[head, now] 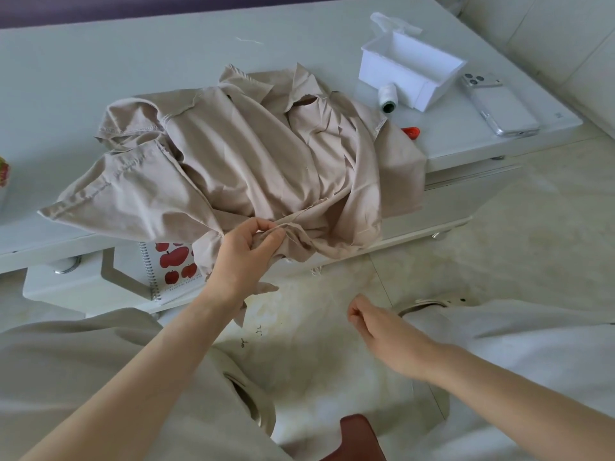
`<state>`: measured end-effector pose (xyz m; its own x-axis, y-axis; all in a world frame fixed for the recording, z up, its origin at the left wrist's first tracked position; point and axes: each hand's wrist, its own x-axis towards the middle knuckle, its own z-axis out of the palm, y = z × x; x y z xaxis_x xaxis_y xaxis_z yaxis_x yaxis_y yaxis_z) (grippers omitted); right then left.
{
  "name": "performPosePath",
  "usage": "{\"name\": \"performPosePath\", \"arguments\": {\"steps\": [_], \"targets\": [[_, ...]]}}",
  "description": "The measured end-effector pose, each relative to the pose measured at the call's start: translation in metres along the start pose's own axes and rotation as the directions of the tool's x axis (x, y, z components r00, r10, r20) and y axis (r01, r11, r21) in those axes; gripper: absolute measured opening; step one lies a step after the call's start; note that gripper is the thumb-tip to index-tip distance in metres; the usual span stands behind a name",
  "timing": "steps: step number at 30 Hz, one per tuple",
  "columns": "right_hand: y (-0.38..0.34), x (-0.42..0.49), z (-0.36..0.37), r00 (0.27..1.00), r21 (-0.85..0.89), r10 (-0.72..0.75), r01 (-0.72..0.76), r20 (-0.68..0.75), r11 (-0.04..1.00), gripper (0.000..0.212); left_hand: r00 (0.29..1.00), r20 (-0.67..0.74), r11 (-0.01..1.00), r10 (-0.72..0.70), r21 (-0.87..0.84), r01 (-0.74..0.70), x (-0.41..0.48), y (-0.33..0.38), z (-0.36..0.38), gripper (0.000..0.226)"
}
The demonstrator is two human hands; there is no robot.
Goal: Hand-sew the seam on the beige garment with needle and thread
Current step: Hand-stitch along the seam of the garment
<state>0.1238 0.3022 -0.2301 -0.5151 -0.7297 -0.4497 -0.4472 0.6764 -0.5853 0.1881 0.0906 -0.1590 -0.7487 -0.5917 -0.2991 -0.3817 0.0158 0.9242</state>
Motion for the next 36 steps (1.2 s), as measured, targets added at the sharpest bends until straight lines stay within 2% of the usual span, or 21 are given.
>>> {"name": "performPosePath", "arguments": {"steps": [2, 5, 8, 12, 18, 22, 24, 27, 34, 36], "targets": [[-0.008, 0.002, -0.001, 0.98, 0.005, -0.051, 0.053, -0.192, 0.999, 0.01, 1.0, 0.004, 1.0, 0.01, 0.012, -0.01, -0.001, 0.001, 0.0, 0.008], [-0.034, 0.01, -0.008, 0.893, 0.054, -0.159, 0.199, -0.421, 0.978, 0.01, 0.999, 0.027, 0.999, 0.027, 0.03, -0.027, -0.002, 0.002, 0.001, 0.009], [-0.061, 0.02, -0.016, 0.832, 0.153, -0.161, 0.281, -0.531, 0.947, 0.007, 0.999, 0.04, 0.999, 0.011, 0.043, -0.013, -0.002, 0.002, 0.002, 0.01], [-0.083, 0.032, -0.024, 0.787, 0.171, -0.172, 0.332, -0.593, 0.928, 0.014, 0.997, 0.069, 0.996, 0.041, 0.071, -0.046, -0.002, 0.0, 0.003, 0.011], [-0.086, 0.051, -0.024, 0.785, 0.105, -0.232, 0.352, -0.575, 0.93, 0.011, 0.994, 0.106, 0.999, 0.003, 0.034, -0.007, -0.003, -0.002, 0.002, 0.012], [-0.078, 0.054, -0.022, 0.722, 0.006, -0.264, 0.347, -0.64, 0.938, 0.019, 0.997, 0.071, 0.996, 0.015, 0.084, -0.021, -0.001, -0.003, 0.001, 0.011], [-0.073, 0.052, -0.02, 0.713, -0.008, -0.264, 0.341, -0.649, 0.94, 0.021, 0.998, 0.053, 0.995, 0.027, 0.091, -0.032, -0.001, -0.003, 0.001, 0.011], [-0.064, 0.046, -0.019, 0.745, -0.003, -0.263, 0.331, -0.613, 0.944, 0.021, 0.998, 0.031, 0.994, 0.051, 0.096, -0.053, 0.0, -0.002, 0.001, 0.01], [-0.047, 0.022, -0.006, 0.861, -0.011, -0.288, 0.313, -0.42, 0.95, 0.024, 0.999, 0.003, 0.996, 0.039, 0.074, -0.039, -0.001, -0.001, 0.001, 0.011], [-0.044, 0.012, 0.001, 0.887, -0.039, -0.326, 0.332, -0.328, 0.942, 0.033, 0.999, -0.004, 0.997, 0.037, 0.067, -0.037, -0.001, -0.001, 0.002, 0.01]]}}
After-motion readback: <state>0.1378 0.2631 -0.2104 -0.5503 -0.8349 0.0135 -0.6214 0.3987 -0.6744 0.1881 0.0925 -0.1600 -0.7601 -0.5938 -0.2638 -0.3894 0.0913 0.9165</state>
